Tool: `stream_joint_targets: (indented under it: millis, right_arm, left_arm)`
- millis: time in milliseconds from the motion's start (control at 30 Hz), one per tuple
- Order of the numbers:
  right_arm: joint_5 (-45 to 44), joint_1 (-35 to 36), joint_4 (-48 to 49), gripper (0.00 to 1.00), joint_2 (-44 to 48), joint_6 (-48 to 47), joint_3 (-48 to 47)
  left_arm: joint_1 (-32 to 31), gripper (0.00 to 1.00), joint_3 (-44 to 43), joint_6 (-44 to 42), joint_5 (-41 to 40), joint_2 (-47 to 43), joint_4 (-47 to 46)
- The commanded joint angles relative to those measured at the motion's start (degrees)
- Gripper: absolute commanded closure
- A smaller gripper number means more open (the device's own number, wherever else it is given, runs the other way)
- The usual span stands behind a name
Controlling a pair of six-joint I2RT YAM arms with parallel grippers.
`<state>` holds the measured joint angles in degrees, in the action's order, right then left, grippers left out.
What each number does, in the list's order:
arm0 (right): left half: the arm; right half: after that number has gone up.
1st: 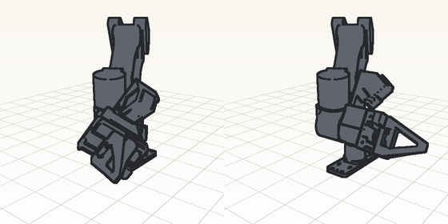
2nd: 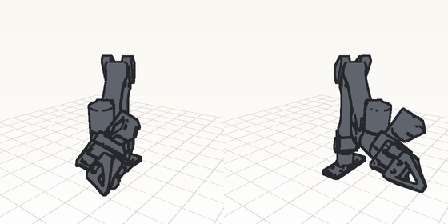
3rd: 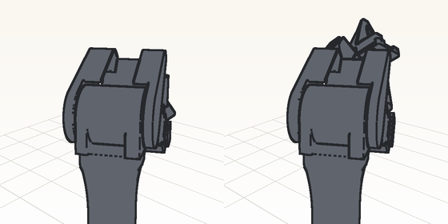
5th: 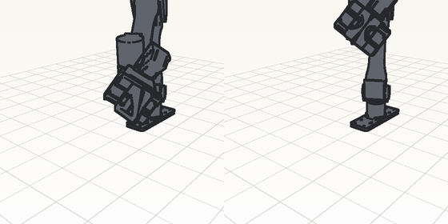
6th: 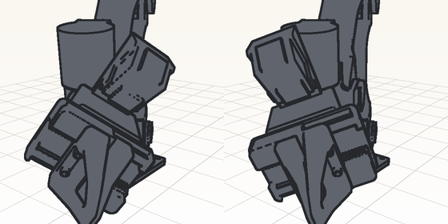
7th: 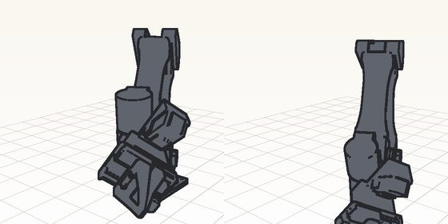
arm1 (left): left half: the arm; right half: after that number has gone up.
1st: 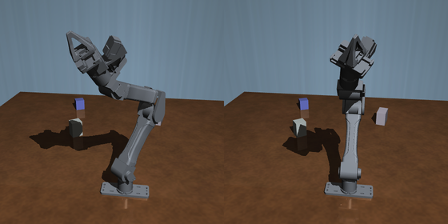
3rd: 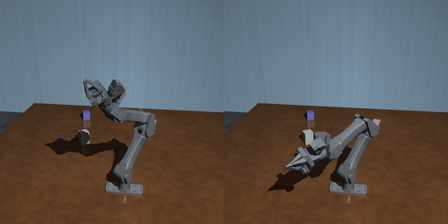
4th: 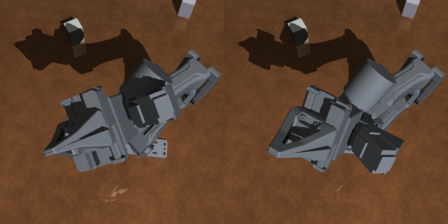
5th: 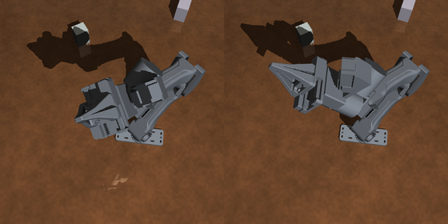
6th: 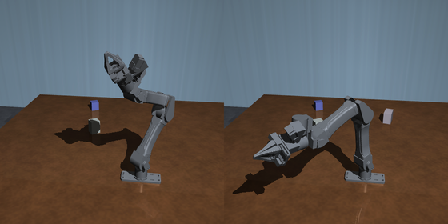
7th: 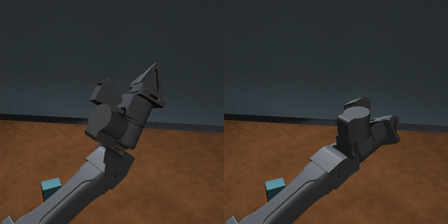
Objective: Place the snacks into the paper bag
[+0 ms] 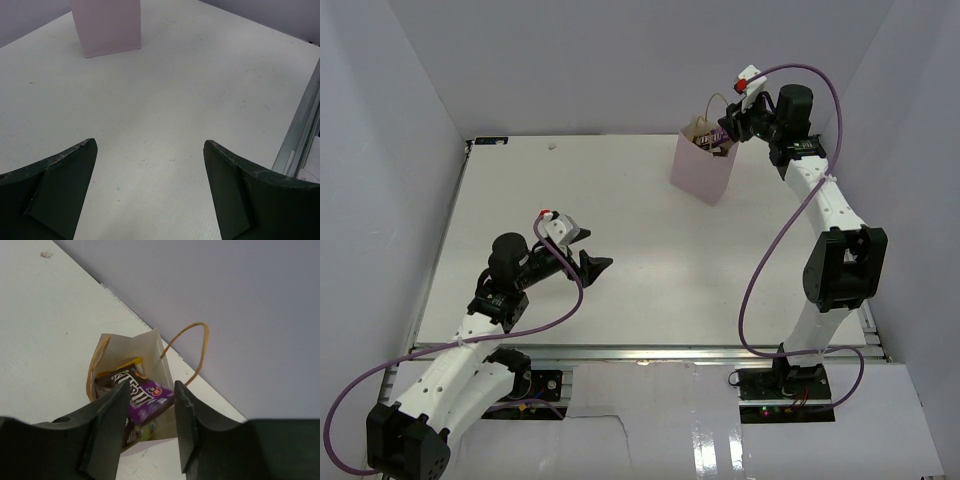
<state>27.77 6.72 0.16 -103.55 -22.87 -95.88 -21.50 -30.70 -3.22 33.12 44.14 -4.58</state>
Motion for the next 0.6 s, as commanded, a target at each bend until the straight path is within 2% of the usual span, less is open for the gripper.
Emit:
stream_joint_targets:
  millis: [0, 67, 233, 333, 367, 400, 467, 500, 567]
  right_arm:
    - [0.53, -0.22, 2.83, 0.52, 0.19, -0.59, -0.54]
    - [0.44, -0.22, 2.39, 0.42, 0.89, -0.51, -0.63]
    - [-1.83, -0.74, 1.16, 0.32, 6.67, 1.42, -0.19]
    - [-4.92, -1.44, -3.49, 0.16, 12.02, 7.3, 2.09]
    - [-4.4, -1.97, -7.16, 0.05, 13.71, 8.19, 3.23]
    - [-2.3, -2.06, -8.67, 0.1, 17.29, 10.37, 7.42]
    - [-0.71, -2.24, -11.23, 0.1, 21.61, 12.75, 13.75]
    - [2.52, -2.33, -12.72, 0.1, 26.07, 13.98, 21.53]
    - [4.92, -2.33, -13.7, 0.1, 30.84, 14.17, 29.57]
  left_arm:
    - [-0.12, 0.02, -0.06, -0.82, -0.6, -0.11, 0.45]
    - [-0.12, 0.02, -0.06, -0.82, -0.69, 0.07, 0.45]
    - [-0.12, 0.02, -0.15, -0.91, -1.22, -0.02, 0.71]
    - [-0.12, 0.02, -0.33, -0.47, -1.92, -0.28, 0.97]
    - [-0.12, 0.02, -0.5, -0.03, -2.45, -0.46, 0.98]
    - [-0.12, 0.02, -0.68, 0.15, -2.54, -0.46, 0.98]
    - [-0.12, 0.02, -0.77, 0.58, -2.71, -0.9, 0.89]
    - [-0.12, 0.02, -0.77, 1.28, -2.98, -1.07, 0.71]
    - [-0.21, 0.02, -0.68, 2.16, -4.37, -1.69, 0.54]
